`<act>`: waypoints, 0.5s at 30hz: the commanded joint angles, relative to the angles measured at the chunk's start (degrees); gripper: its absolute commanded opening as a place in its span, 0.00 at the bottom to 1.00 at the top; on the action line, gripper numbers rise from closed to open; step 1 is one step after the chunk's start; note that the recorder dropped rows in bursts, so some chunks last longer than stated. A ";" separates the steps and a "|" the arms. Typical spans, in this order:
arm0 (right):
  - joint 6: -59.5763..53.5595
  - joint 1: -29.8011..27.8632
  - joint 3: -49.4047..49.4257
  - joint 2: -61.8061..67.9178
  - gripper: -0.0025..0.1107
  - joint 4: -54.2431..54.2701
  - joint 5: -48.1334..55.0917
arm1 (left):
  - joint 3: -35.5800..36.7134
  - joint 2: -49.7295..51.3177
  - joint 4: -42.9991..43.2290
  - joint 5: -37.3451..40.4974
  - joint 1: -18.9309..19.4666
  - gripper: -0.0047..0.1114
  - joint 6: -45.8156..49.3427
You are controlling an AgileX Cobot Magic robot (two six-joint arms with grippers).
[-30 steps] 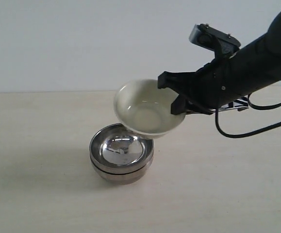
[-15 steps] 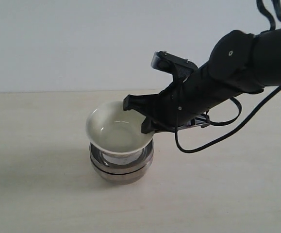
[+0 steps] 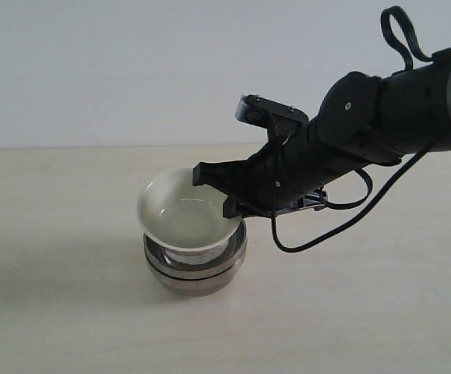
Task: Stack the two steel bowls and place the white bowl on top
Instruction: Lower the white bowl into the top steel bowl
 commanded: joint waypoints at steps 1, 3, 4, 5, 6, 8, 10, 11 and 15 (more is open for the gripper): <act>0.56 0.10 -0.33 0.71 0.02 0.30 -1.17 | 0.20 -0.22 -0.39 -0.42 0.01 0.07 -0.56; 1.06 0.10 -0.33 1.15 0.02 0.30 -1.51 | 0.20 -0.22 -0.39 -0.42 0.01 0.07 -0.56; 1.58 0.10 -0.33 1.52 0.02 0.30 -1.82 | 0.20 -0.22 -0.39 -0.42 0.01 0.07 -0.56; 1.73 0.10 -0.33 1.76 0.02 0.30 -2.25 | 0.20 -0.22 -0.39 -0.42 0.01 0.07 -0.56; 1.88 0.10 -0.33 1.87 0.02 0.30 -2.52 | 0.20 -0.22 -0.39 -0.42 0.01 0.07 -0.56; 2.03 0.10 -0.33 1.87 0.02 0.30 -3.47 | 0.20 -0.22 -0.39 -0.42 0.01 0.07 -0.56; 2.15 0.10 -0.33 1.87 0.02 0.30 -3.61 | 0.20 -0.22 -0.39 -0.42 0.01 0.07 -0.56; 2.30 0.10 -0.33 1.87 0.02 0.30 -3.61 | 0.20 -0.22 -0.39 -0.42 0.01 0.07 -0.56; 2.72 0.10 -0.33 1.87 0.02 0.30 -3.61 | 0.20 -0.22 -0.39 -0.42 0.01 0.07 -0.56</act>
